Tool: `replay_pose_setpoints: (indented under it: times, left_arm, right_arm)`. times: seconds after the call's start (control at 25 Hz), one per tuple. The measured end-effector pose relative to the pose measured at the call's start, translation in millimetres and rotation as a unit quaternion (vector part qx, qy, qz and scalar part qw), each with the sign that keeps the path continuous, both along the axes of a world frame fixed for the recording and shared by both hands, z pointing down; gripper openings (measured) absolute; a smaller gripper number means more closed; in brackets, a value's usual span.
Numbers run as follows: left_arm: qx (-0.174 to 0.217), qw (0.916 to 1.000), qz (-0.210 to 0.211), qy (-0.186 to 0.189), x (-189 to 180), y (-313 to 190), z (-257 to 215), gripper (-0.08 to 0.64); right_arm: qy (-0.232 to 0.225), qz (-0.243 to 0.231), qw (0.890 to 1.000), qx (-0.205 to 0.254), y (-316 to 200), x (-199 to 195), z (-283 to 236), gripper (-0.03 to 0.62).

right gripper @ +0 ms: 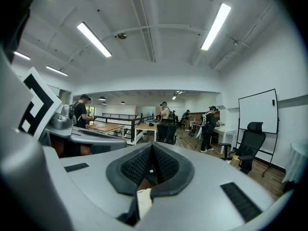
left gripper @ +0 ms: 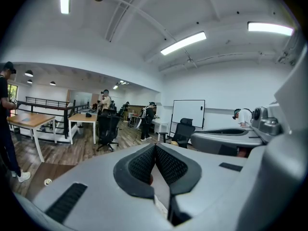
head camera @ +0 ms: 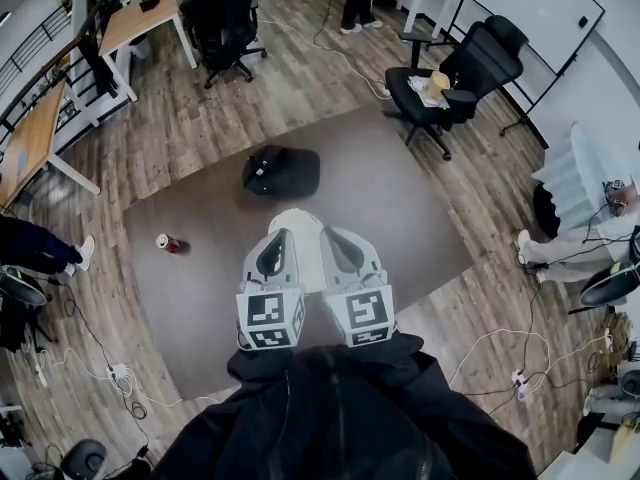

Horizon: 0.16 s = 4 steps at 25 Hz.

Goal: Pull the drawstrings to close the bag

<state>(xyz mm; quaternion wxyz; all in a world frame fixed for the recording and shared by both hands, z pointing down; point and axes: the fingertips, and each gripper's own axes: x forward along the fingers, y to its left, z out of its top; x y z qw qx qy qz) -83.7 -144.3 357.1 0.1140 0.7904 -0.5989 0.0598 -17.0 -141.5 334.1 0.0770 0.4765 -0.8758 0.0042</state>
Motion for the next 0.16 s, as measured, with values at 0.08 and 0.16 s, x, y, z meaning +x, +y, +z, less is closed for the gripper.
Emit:
replay_pose_setpoints:
  times: [0.08,0.16]
  left_arm:
    - [-0.002,1.0000,0.001,0.001,-2.5,-2.7,1.2,0.032]
    - [-0.004,1.0000,0.003,0.002,-4.6,-4.8,2.5,0.032]
  right_arm:
    - [0.002,0.001,1.000,-0.001,-2.8,-2.2,0.8,0.020]
    - [0.004,0.002,1.000,-0.002,-5.1,-3.9,1.6,0.020]
